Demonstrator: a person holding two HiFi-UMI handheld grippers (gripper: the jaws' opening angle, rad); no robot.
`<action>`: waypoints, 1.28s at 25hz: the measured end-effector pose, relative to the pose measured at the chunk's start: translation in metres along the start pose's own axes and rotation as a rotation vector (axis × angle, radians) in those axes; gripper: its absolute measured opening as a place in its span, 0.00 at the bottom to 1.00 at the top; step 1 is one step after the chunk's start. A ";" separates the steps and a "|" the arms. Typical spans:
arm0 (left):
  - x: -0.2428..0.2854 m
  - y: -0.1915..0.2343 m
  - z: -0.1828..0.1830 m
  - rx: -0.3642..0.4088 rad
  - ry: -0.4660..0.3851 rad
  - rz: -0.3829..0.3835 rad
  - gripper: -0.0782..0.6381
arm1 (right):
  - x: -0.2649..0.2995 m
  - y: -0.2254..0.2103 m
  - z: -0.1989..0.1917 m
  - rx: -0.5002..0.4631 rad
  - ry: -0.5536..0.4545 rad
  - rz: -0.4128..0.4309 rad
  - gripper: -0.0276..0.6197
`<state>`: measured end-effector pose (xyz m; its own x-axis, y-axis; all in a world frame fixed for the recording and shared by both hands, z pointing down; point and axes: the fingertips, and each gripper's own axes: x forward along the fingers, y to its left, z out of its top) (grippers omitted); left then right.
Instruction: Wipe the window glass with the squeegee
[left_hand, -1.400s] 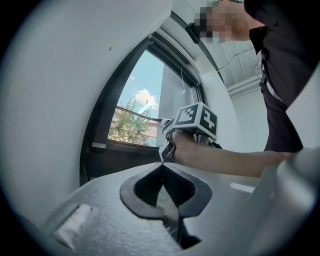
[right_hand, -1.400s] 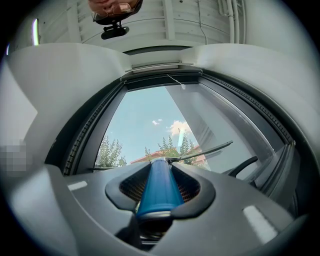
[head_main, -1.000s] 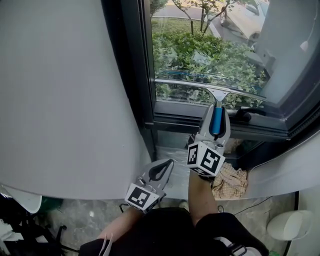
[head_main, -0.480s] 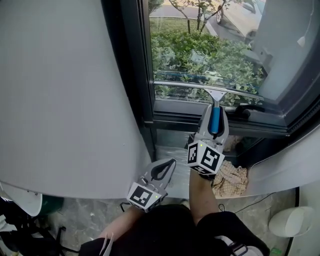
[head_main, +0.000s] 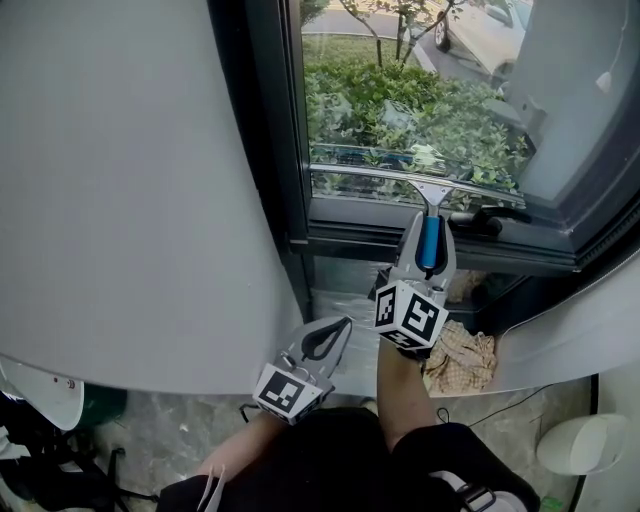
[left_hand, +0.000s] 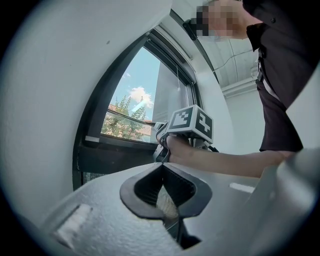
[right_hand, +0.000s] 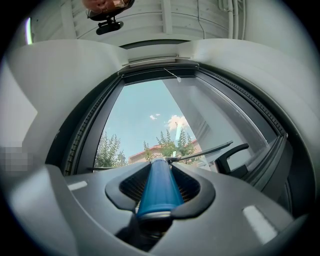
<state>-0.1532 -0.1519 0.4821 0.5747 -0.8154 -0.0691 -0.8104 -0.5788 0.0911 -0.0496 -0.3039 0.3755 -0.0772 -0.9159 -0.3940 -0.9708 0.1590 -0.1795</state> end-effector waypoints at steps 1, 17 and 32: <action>0.000 0.000 -0.003 -0.001 0.002 0.000 0.11 | 0.000 0.000 0.000 -0.004 0.001 0.002 0.25; -0.002 0.002 0.004 -0.001 -0.025 0.026 0.11 | -0.003 -0.003 -0.008 0.000 0.044 0.008 0.25; 0.006 -0.019 0.009 0.028 -0.042 0.184 0.11 | -0.028 -0.053 0.092 0.079 -0.091 0.198 0.25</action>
<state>-0.1359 -0.1459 0.4709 0.4118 -0.9063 -0.0957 -0.9044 -0.4193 0.0788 0.0253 -0.2528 0.3128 -0.2399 -0.8276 -0.5075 -0.9178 0.3637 -0.1591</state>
